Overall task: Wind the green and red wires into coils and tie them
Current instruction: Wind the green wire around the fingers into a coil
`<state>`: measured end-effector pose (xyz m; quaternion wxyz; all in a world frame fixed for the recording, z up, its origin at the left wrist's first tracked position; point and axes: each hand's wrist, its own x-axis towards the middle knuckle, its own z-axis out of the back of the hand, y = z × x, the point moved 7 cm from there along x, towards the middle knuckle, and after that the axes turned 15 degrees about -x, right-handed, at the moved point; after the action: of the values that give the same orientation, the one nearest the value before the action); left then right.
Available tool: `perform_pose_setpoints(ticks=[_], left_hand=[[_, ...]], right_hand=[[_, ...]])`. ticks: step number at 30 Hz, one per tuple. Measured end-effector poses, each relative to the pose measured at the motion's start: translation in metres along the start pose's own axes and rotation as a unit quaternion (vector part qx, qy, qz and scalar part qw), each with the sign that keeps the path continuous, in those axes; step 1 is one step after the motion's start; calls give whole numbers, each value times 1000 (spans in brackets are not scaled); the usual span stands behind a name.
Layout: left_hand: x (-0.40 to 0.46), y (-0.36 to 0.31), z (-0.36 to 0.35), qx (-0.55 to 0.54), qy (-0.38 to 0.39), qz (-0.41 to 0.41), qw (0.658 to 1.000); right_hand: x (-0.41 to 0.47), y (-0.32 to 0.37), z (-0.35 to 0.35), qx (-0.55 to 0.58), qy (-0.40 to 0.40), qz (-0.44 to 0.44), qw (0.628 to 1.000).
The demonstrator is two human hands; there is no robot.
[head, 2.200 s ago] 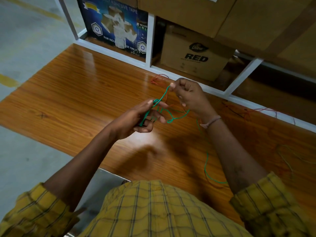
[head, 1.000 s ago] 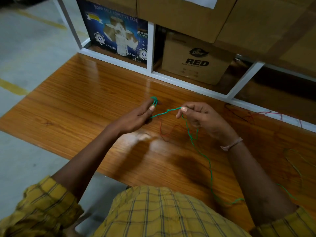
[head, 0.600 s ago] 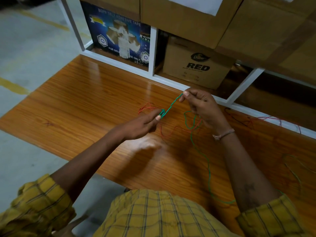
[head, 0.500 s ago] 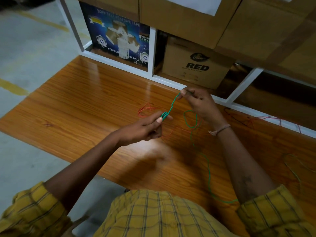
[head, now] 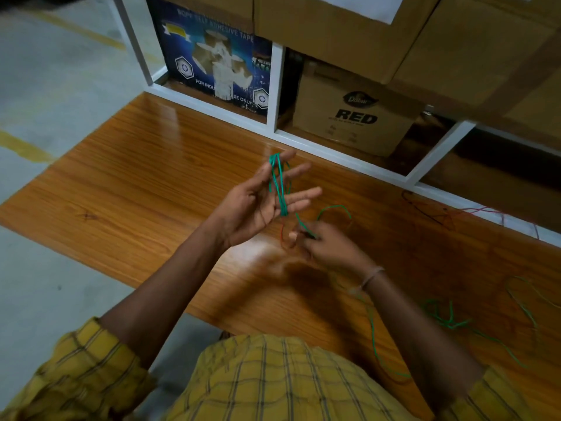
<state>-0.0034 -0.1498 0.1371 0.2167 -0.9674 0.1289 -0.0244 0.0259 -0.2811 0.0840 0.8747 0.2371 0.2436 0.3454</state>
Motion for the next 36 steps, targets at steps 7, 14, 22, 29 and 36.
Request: perform_pose_setpoints(ticks=[7,14,22,29,36], left_hand=[[12,3,26,113,-156,-12,981],[3,9,25,336,-137,21,932],[-12,22,10,368,-38,114,922],[-22,31,-15,241,46,171,954],[-16,24,-37,120,91,155,976]], right_hand=[[-19,38,20,-238,-18,106,965],[-23,36,76,154,35,72,985],[-2,17,128,396,-17,103,912],[26,-23,117,280,-90,39,955],[23,-30,57,342,-64,-13,937]])
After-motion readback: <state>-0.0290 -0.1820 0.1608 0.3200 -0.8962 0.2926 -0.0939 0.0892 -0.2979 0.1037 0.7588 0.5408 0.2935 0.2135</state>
